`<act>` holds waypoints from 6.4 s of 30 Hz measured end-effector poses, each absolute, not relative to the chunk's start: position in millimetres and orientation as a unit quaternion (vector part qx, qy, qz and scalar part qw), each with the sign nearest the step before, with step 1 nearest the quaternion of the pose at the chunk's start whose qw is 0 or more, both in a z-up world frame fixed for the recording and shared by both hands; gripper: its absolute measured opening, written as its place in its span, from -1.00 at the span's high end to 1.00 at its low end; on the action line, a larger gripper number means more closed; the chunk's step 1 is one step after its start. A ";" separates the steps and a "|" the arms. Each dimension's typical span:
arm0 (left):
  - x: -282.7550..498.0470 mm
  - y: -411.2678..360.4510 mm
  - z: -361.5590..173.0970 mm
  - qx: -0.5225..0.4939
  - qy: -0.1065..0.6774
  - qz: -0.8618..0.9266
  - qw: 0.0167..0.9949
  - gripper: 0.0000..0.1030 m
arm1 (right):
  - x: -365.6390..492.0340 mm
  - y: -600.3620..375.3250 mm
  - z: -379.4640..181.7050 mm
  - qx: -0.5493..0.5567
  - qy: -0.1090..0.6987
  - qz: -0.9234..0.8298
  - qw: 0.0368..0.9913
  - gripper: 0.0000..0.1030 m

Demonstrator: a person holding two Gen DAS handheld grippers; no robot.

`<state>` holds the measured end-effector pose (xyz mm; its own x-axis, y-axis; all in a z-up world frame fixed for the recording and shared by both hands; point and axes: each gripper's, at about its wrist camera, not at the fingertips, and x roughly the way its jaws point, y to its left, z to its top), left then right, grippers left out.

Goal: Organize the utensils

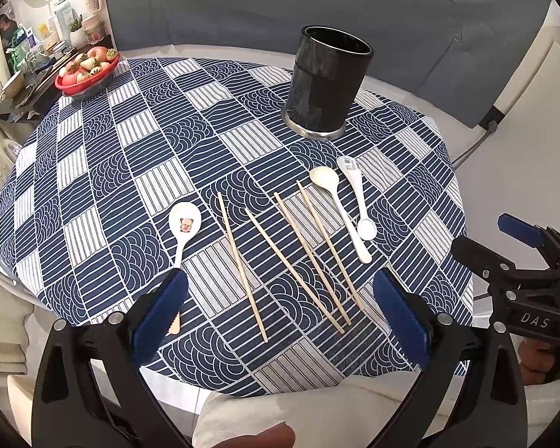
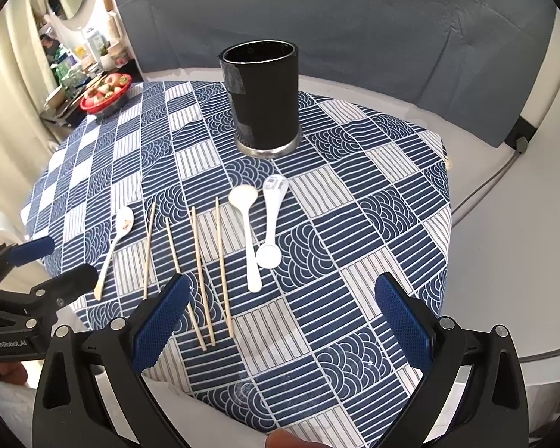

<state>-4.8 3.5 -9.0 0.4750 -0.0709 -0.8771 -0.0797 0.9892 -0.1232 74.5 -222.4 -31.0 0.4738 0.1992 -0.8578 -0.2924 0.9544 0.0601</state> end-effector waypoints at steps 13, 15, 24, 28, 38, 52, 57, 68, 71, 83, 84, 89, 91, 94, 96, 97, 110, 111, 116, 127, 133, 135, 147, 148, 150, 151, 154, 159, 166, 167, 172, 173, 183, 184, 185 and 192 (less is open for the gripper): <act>-4.6 6.8 -10.9 -0.078 0.518 0.005 0.852 -0.89 | 77.0 -221.8 -34.2 -0.045 0.502 0.147 0.851 -0.85; -4.6 7.8 -12.4 -0.082 0.522 0.007 0.849 -0.89 | 78.6 -221.7 -35.9 -0.045 0.506 0.148 0.849 -0.85; -1.9 14.7 -21.2 -0.091 0.539 0.019 0.837 -0.88 | 80.2 -208.9 -42.9 -0.061 0.520 0.178 0.833 -0.85; -2.7 16.4 -24.9 -0.089 0.545 0.025 0.833 -0.88 | 83.9 -205.1 -53.1 -0.059 0.537 0.188 0.820 -0.85; 5.6 27.5 -53.6 -0.100 0.598 0.035 0.794 -0.88 | 99.9 -203.9 -87.7 -0.027 0.595 0.216 0.773 -0.85; 26.2 49.8 -97.5 -0.153 0.633 0.030 0.758 -0.88 | 113.1 -162.8 -123.4 -0.117 0.592 0.262 0.753 -0.83; 34.9 54.6 -119.9 -0.154 0.652 0.037 0.741 -0.88 | 115.5 -149.9 -136.7 -0.129 0.596 0.280 0.742 -0.82; 58.0 49.1 -147.9 -0.138 0.666 0.050 0.731 -0.88 | 130.4 -137.1 -159.9 -0.125 0.609 0.299 0.724 -0.82; 68.0 51.4 -153.1 -0.134 0.668 0.057 0.729 -0.88 | 134.0 -134.3 -165.3 -0.126 0.610 0.304 0.721 -0.78; 85.2 33.2 -176.0 -0.069 0.665 0.074 0.740 -0.88 | 140.1 -121.0 -157.8 -0.138 0.596 0.308 0.728 -0.01; 85.5 30.4 -177.1 -0.061 0.665 0.074 0.741 -0.91 | 139.7 -119.0 -158.9 -0.141 0.596 0.307 0.729 0.11; 89.7 25.3 -179.9 -0.060 0.661 0.076 0.744 -0.91 | 136.8 -114.5 -165.7 -0.155 0.589 0.303 0.733 0.22; 91.7 24.9 -181.6 -0.057 0.658 0.073 0.747 -0.92 | 136.3 -114.1 -167.1 -0.157 0.588 0.306 0.732 0.22; 85.4 26.5 -177.4 -0.053 0.652 0.071 0.753 -0.92 | 136.3 -113.9 -166.5 -0.164 0.588 0.302 0.732 0.26; 79.4 26.6 -175.2 -0.050 0.647 0.068 0.758 -0.92 | 136.2 -113.1 -166.5 -0.168 0.585 0.287 0.740 0.44; 76.9 26.9 -174.4 -0.051 0.646 0.069 0.759 -0.92 | 136.0 -116.3 -165.5 -0.172 0.584 0.275 0.744 0.71; 39.0 30.7 -148.1 -0.044 0.611 0.059 0.788 0.57 | 141.7 -138.2 -165.9 -0.117 0.600 0.287 0.737 0.91; 37.1 32.5 -147.2 -0.051 0.612 0.056 0.787 0.86 | 139.5 -138.3 -166.0 -0.117 0.599 0.289 0.737 0.92; 30.9 40.2 -145.1 -0.076 0.618 0.039 0.781 0.89 | 136.3 -145.4 -155.9 -0.108 0.593 0.297 0.741 0.91; 3.3 50.3 -127.5 -0.089 0.620 0.018 0.780 0.92 | 135.4 -163.0 -115.7 -0.085 0.552 0.315 0.767 0.91; 5.2 54.1 -111.9 -0.087 0.605 0.020 0.791 0.92 | 132.7 -175.0 -90.0 -0.082 0.521 0.317 0.788 0.91; 4.0 55.6 -106.1 -0.094 0.600 0.019 0.794 0.92 | 133.6 -176.1 -83.4 -0.082 0.513 0.318 0.793 0.91; 30.9 46.3 -70.5 -0.059 0.573 0.024 0.817 0.92 | 137.3 -206.1 -33.9 -0.079 0.451 0.306 0.835 0.91; 34.5 45.6 -67.2 -0.057 0.570 0.025 0.819 0.92 | 139.3 -208.9 -30.1 -0.077 0.445 0.305 0.838 0.91; 43.4 43.8 -60.5 -0.053 0.563 0.025 0.824 0.92 | 144.4 -213.9 -22.1 -0.073 0.434 0.303 0.845 0.91; 46.4 42.8 -58.3 -0.052 0.561 0.025 0.826 0.92 | 146.9 -215.6 -19.1 -0.071 0.430 0.303 0.847 0.91; 59.6 40.7 -45.8 -0.045 0.552 0.028 0.833 0.92 | 158.7 -220.6 -6.6 -0.062 0.422 0.309 0.850 0.91; 85.9 39.0 -21.3 -0.032 0.532 0.035 0.846 0.92 | 181.0 -225.0 14.3 -0.049 0.397 0.321 0.859 0.91; 128.7 36.6 20.9 -0.031 0.488 0.053 0.871 0.92 | 213.6 -229.1 38.0 -0.040 0.356 0.351 0.865 0.91; 133.8 36.6 26.9 -0.039 0.481 0.053 0.874 0.92 | 219.5 -229.1 41.2 -0.040 0.349 0.356 0.866 0.91; 158.6 26.6 53.8 -0.031 0.450 0.059 0.891 0.92 | 245.9 -231.5 48.2 -0.028 0.335 0.378 0.863 0.91; 165.0 23.5 60.6 -0.031 0.442 0.057 0.895 0.92 | 251.9 -231.7 48.7 -0.026 0.333 0.382 0.862 0.91; 206.7 -8.6 98.0 -0.016 0.397 0.044 0.916 0.92 | 293.7 -232.5 60.6 -0.002 0.294 0.422 0.858 0.91; 210.8 -10.9 99.8 -0.016 0.393 0.042 0.918 0.92 | 298.1 -232.4 61.8 0.001 0.290 0.427 0.857 0.91; 213.6 -12.1 100.4 -0.019 0.392 0.040 0.919 0.92 | 301.6 -232.3 62.5 0.006 0.284 0.430 0.857 0.91; 237.7 -21.2 100.8 -0.020 0.391 0.030 0.920 0.92 | 319.1 -233.4 60.2 0.034 0.273 0.447 0.851 0.91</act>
